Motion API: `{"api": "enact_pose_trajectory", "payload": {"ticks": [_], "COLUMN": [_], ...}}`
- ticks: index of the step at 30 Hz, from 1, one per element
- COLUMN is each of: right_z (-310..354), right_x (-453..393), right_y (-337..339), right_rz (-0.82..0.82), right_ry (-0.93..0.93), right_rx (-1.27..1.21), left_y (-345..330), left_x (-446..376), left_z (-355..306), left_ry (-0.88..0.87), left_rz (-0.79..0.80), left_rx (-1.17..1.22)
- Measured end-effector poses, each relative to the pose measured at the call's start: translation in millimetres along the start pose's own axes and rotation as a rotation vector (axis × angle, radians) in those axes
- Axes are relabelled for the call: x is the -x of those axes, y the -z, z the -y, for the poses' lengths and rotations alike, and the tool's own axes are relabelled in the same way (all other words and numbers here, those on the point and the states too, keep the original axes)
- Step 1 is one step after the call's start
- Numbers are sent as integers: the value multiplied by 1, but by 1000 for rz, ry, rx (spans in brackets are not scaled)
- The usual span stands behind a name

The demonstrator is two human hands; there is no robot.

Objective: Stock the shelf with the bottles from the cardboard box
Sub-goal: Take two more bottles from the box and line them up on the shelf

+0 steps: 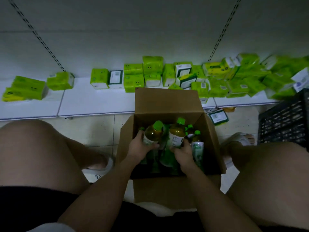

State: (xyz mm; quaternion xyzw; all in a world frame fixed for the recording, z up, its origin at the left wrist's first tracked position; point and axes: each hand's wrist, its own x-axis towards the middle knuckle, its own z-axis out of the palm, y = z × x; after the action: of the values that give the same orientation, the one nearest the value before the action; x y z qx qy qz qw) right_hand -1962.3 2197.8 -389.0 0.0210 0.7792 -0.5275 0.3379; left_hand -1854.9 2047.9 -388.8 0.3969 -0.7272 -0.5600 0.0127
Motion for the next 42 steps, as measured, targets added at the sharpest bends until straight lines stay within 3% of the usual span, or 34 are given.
{"api": "enact_pose_trajectory", "payload": {"ticks": [6,11,19,30,36,42], "right_z": [59,119,233,410,470,497], "right_x": [24,47,95,147,138,100], "right_y": [-5,3,14,-10,-29,-53], "right_rz": [37,105,136,164,168,116], "right_ry": [166,358,721,1018,1089,1065], "right_rx": [-167,-160,-129,-258,-213,-92], "left_y": [25,58,152,310,350,363], "left_x": [16,27,52,100,80,29], "left_z": [-57,-105,-188,-335,-382,-378], "left_ry": [-93,-267,-543,-784,-812,-730], "left_rz": [-175,-208,-255,-498,-539,-540], "left_rx": [370,498,415,400,413,406]}}
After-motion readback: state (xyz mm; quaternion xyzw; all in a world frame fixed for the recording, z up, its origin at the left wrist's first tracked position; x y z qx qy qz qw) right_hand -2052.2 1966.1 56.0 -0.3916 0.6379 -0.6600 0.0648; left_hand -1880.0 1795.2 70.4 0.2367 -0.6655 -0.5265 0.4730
